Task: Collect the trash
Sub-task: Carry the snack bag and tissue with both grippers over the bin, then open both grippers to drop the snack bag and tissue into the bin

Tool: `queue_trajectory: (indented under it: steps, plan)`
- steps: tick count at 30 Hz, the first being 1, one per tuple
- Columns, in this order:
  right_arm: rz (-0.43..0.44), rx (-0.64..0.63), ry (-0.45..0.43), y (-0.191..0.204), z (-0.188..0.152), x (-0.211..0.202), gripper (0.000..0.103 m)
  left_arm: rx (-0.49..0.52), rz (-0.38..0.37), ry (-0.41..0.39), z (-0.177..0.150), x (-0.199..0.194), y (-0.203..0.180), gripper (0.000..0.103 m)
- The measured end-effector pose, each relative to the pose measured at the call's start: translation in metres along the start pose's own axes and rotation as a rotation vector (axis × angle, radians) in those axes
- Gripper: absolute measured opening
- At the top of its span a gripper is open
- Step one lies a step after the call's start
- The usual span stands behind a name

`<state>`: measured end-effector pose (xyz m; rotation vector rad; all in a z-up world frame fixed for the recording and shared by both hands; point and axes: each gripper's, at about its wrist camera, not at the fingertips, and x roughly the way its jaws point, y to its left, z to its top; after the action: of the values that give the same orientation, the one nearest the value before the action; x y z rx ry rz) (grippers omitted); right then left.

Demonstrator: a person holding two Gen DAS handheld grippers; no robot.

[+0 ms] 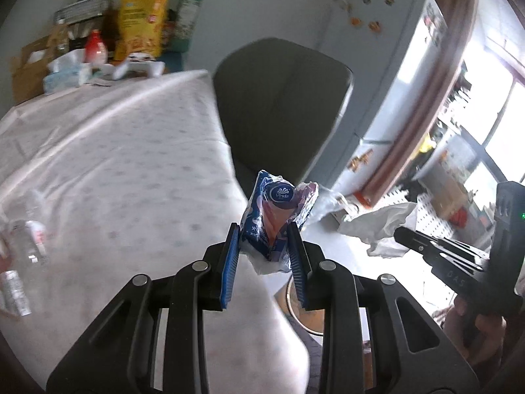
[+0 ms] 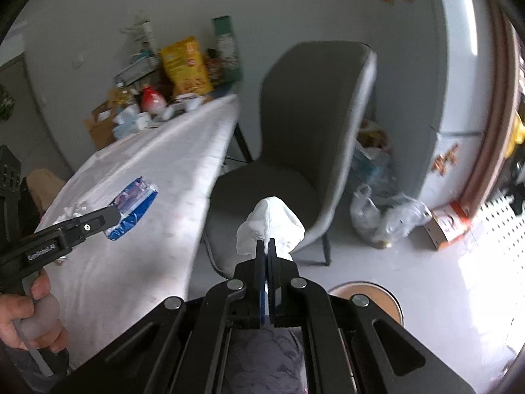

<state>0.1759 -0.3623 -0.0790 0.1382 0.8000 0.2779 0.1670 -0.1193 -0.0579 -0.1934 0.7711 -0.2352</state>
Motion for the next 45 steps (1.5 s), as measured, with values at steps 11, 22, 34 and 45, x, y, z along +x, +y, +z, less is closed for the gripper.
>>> queue_trajectory:
  steps: [11, 22, 34, 45]
  plan:
    - [-0.063, 0.169, 0.083, -0.083, -0.04, 0.03, 0.003, 0.086, -0.043, 0.113, -0.002, 0.06, -0.058, 0.029]
    - [-0.065, 0.299, 0.153, -0.137, -0.072, 0.063, 0.003, 0.148, -0.075, 0.22, -0.009, 0.115, -0.103, 0.029]
    - [-0.09, 0.415, 0.192, -0.18, -0.106, 0.097, 0.072, 0.197, -0.069, 0.31, -0.02, 0.154, -0.132, 0.029]
    - [-0.12, 0.482, 0.12, -0.211, -0.108, 0.056, 0.067, 0.237, -0.098, 0.355, -0.03, 0.172, -0.159, 0.029]
